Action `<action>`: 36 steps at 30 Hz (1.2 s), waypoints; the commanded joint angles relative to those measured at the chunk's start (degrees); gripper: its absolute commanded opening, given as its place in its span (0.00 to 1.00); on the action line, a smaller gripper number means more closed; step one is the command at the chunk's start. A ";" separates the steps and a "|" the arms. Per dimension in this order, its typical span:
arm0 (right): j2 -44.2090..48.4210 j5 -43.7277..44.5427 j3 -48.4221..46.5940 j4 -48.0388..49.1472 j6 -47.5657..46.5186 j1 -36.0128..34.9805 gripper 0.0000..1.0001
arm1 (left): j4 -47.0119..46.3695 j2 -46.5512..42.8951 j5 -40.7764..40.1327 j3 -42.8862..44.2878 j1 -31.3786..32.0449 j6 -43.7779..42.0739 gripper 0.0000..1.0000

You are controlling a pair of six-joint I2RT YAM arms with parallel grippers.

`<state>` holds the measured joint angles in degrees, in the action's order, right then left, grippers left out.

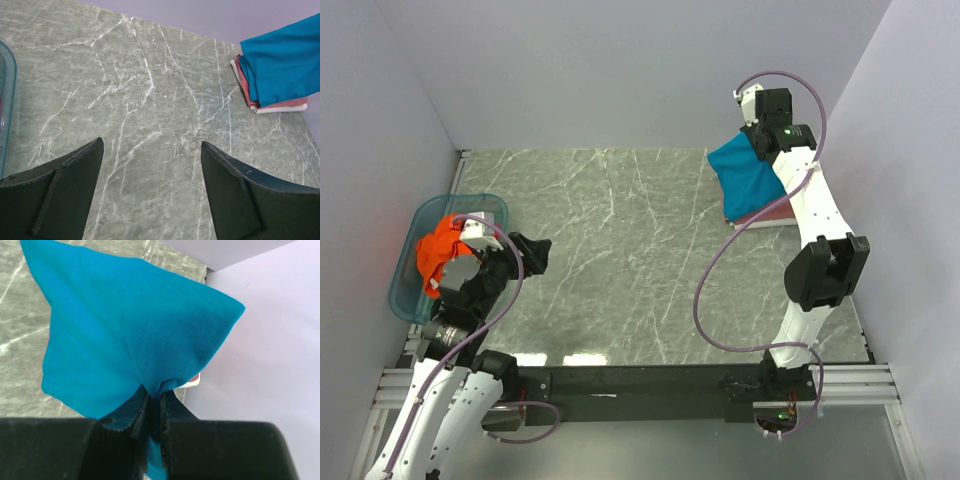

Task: Fold and stack the t-shirts
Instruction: Neatly place the folded tshirt to the corner

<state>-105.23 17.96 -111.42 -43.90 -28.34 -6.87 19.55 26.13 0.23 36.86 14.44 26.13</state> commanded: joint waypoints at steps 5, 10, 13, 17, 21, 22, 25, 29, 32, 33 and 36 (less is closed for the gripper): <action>-3.49 2.78 -0.91 6.98 -2.69 1.77 0.00 | -2.41 0.76 1.00 -0.12 -0.11 -1.08 0.84; -5.68 4.80 -0.21 10.84 -4.18 3.01 0.00 | -2.41 0.94 1.00 -0.12 -0.11 -0.99 0.84; -7.18 6.38 0.50 13.30 -5.23 3.88 0.00 | -2.41 1.20 1.00 -0.12 -0.11 -1.17 0.84; -8.93 8.93 2.25 17.35 -7.26 4.50 0.00 | -2.41 1.38 0.91 -0.12 -0.11 -1.17 0.84; -10.78 9.64 2.26 19.11 -8.14 5.47 0.00 | -2.41 1.64 0.91 -0.12 -0.11 -1.17 0.84; -11.13 9.90 2.17 19.55 -8.22 5.73 0.00 | -2.50 1.73 0.83 -0.12 -0.11 -1.17 0.84; -12.54 10.08 1.99 20.17 -8.40 6.52 0.00 | -2.41 1.91 0.83 -0.12 -0.11 -1.17 0.84; -14.03 10.26 2.17 21.14 -8.58 8.00 0.00 | -2.41 2.26 0.91 -0.12 -0.11 -1.17 0.84; -14.91 10.17 2.17 21.93 -8.66 8.72 0.00 | -2.41 2.43 0.91 -0.12 -0.11 -1.17 0.84; -15.18 10.26 1.99 21.93 -8.66 8.89 0.00 | -2.41 2.43 0.83 -0.12 -0.11 -1.17 0.84; -16.14 10.26 1.64 22.28 -8.66 9.42 0.00 | -2.33 2.61 0.83 -0.12 -0.11 -1.17 0.84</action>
<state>-120.84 26.46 -108.53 -25.58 -36.34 1.61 19.53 28.51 0.23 36.75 14.44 26.13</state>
